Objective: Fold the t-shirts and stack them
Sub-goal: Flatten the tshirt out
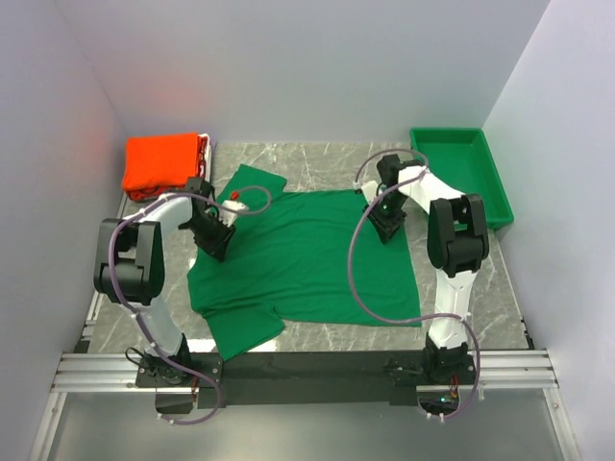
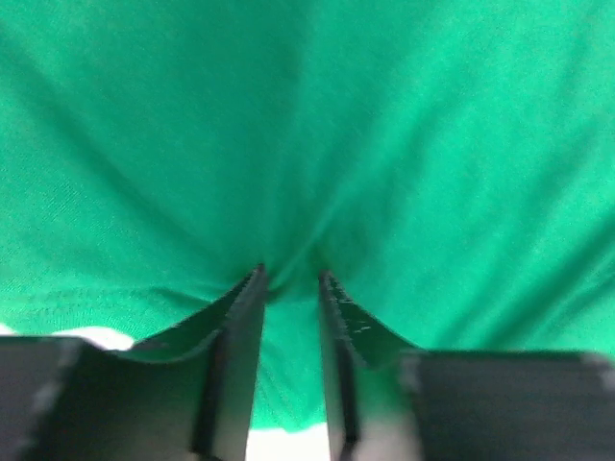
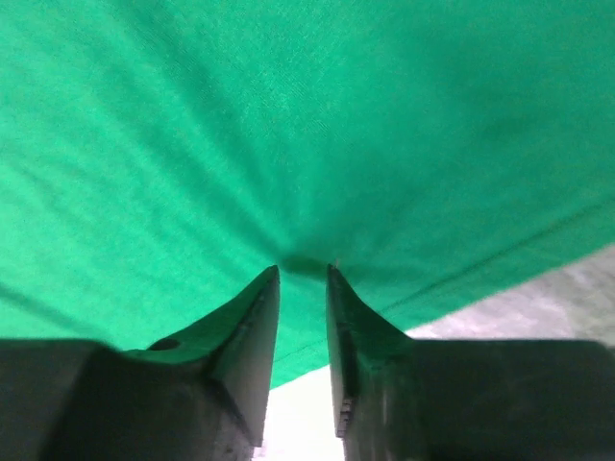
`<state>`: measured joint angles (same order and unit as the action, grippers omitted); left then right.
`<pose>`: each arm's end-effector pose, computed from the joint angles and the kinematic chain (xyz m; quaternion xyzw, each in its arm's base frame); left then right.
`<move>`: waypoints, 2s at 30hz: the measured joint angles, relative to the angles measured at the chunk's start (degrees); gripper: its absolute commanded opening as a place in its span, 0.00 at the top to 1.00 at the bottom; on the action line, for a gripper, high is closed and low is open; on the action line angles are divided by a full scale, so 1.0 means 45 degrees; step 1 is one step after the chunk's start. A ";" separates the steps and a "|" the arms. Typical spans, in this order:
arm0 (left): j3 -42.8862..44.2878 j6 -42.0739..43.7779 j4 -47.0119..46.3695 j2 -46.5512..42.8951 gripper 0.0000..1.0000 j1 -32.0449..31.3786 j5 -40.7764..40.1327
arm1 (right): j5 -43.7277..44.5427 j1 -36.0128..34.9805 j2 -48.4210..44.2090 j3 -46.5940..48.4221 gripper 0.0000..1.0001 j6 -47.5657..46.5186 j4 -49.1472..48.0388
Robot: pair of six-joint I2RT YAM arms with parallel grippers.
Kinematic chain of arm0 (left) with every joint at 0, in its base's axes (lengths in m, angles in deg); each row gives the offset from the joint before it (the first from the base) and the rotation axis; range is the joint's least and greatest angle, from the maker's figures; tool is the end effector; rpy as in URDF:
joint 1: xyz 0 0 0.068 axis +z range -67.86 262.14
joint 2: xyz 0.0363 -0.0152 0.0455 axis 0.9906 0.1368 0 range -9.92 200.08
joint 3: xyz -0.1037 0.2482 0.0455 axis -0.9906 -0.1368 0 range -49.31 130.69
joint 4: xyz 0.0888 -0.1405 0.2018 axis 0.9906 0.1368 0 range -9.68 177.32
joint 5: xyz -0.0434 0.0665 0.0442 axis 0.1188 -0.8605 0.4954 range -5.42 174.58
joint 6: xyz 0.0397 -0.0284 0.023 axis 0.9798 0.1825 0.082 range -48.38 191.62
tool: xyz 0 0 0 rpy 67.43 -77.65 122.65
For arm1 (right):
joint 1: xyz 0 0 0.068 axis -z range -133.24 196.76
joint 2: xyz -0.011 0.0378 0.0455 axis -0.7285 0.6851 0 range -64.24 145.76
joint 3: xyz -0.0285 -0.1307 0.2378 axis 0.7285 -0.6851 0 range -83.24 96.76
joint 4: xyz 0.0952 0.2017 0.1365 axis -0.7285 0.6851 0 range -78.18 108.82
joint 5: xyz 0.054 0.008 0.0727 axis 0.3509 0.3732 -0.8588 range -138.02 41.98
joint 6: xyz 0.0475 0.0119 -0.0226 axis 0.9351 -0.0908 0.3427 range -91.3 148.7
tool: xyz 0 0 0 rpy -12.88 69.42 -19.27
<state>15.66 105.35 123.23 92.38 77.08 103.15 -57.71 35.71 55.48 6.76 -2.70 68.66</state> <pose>0.3233 -0.0400 0.1643 0.3394 0.9230 -0.1349 0.1210 0.3914 0.0826 0.1645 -0.3629 0.9275 0.0778 0.0443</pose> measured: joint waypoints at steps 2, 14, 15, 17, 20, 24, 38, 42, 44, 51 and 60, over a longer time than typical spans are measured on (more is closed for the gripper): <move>0.0607 -0.0024 0.0670 0.0102 0.60 0.0010 0.0136 | -0.0219 0.0107 -0.0097 0.0364 0.56 0.0102 0.0155; 0.8330 -0.1472 -0.0559 0.2433 0.49 0.0063 0.1234 | 0.0831 0.1137 0.0491 0.4813 0.44 0.2963 -0.2492; 0.8476 -0.1608 -0.0738 0.2628 0.49 0.0068 0.1214 | 0.1030 0.1137 0.0792 0.5149 0.43 0.3162 -0.2735; 0.8675 -0.1914 -0.1030 0.3041 0.49 0.0078 0.1083 | 0.1413 0.1161 0.1438 0.5649 0.43 0.3512 -0.3186; 0.8898 -0.2200 -0.1214 0.3565 0.49 0.0102 0.0903 | 0.1826 0.1190 0.2288 0.6023 0.44 0.3881 -0.3502; 0.9160 -0.2448 -0.1307 0.4022 0.49 0.0136 0.0855 | 0.2064 0.1287 0.3249 0.6183 0.46 0.4167 -0.3604; 1.0754 -0.2735 -0.1583 0.5333 0.44 0.0209 0.0549 | 0.1836 0.1554 0.4085 0.6693 0.58 0.4221 -0.3555; 1.1735 -0.3118 -0.1676 0.6295 0.41 0.0219 0.0549 | 0.1574 0.1603 0.4231 0.6693 0.59 0.4221 -0.3395; 1.2250 -0.3356 -0.1797 0.6790 0.38 0.0228 0.0549 | 0.1457 0.1651 0.4323 0.6693 0.64 0.4240 -0.3385; 1.2721 -0.4235 -0.2647 0.7762 0.38 0.0228 0.0423 | 0.1064 0.1831 0.4328 0.6693 1.00 0.4318 -0.3361; 1.3007 -0.4959 -0.4114 0.9185 0.42 0.0228 -0.0321 | 0.0806 0.1870 0.4362 0.6800 1.00 0.4347 -0.3240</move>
<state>74.20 83.04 104.72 133.71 78.11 101.71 -54.08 44.12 75.11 37.36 16.86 54.08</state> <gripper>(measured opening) 0.585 0.011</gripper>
